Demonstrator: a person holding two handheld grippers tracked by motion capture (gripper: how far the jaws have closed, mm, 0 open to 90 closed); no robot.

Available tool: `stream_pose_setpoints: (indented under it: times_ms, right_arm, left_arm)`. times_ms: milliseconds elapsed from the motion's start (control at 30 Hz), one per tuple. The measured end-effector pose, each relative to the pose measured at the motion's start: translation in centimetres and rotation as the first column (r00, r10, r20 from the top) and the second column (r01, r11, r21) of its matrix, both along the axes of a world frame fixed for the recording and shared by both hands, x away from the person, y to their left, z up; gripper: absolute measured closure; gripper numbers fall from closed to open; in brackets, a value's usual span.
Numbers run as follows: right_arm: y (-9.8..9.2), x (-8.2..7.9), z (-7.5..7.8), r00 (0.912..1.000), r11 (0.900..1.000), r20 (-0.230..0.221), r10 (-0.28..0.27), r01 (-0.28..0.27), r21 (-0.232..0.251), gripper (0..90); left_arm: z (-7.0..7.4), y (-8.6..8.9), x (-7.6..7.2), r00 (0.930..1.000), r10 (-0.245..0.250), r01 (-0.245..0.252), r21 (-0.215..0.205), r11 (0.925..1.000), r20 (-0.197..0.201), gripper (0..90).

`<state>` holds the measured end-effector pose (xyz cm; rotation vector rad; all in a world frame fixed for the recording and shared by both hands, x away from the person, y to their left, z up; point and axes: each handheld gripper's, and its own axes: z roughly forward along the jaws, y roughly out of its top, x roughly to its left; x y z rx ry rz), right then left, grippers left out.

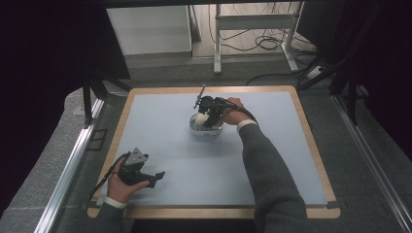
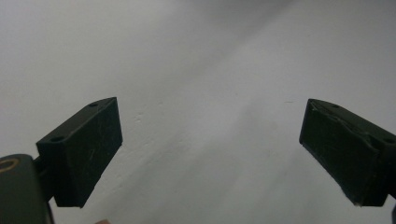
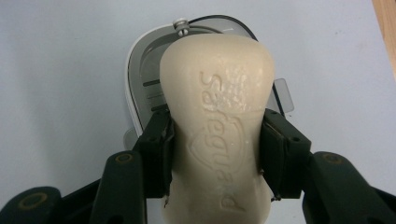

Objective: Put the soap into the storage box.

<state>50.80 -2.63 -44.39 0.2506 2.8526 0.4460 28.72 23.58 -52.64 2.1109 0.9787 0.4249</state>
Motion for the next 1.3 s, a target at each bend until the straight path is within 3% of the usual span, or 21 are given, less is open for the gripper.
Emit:
stream_pose_setpoints:
  times_ms: [300, 700, 800, 933, 1167, 1300]
  right_arm:
    - [0.2, 0.1, -0.7, 0.9998, 0.999, 0.005, 0.017, -0.017, -0.028, 47.6]
    - [-0.6, -0.2, 0.8, 0.9992, 0.997, -0.016, -0.037, 0.038, 0.068, 42.8]
    - [-0.9, -0.6, 1.1, 0.9979, 0.992, -0.018, -0.062, 0.064, 0.106, 41.0]
    - [-1.5, -1.0, 1.5, 0.9950, 0.979, -0.020, -0.098, 0.100, 0.179, 38.7]
    - [-3.0, -2.0, 2.2, 0.9920, 0.966, -0.012, -0.126, 0.125, 0.225, 35.1]
    - [-4.1, -2.7, 2.4, 0.9871, 0.953, -0.017, -0.159, 0.158, 0.257, 34.3]
  left_arm:
    - [-0.1, -0.1, 0.0, 1.0000, -0.002, 0.002, -0.003, 1.0000, -0.002, 6.3]
    - [-0.1, -0.3, 0.0, 1.0000, -0.006, 0.006, -0.002, 1.0000, -0.002, 6.3]
    - [-0.2, -0.5, 0.0, 0.9999, -0.011, 0.011, 0.000, 0.9999, -0.005, 6.3]
    - [-0.2, -0.6, 0.0, 0.9998, -0.018, 0.018, 0.009, 0.9998, -0.007, 6.3]
    - [-0.2, -0.6, 0.0, 0.9998, -0.018, 0.018, 0.012, 0.9998, -0.006, 6.3]
    - [-0.2, -0.6, -0.1, 0.9998, -0.018, 0.018, 0.010, 0.9998, -0.006, 6.4]
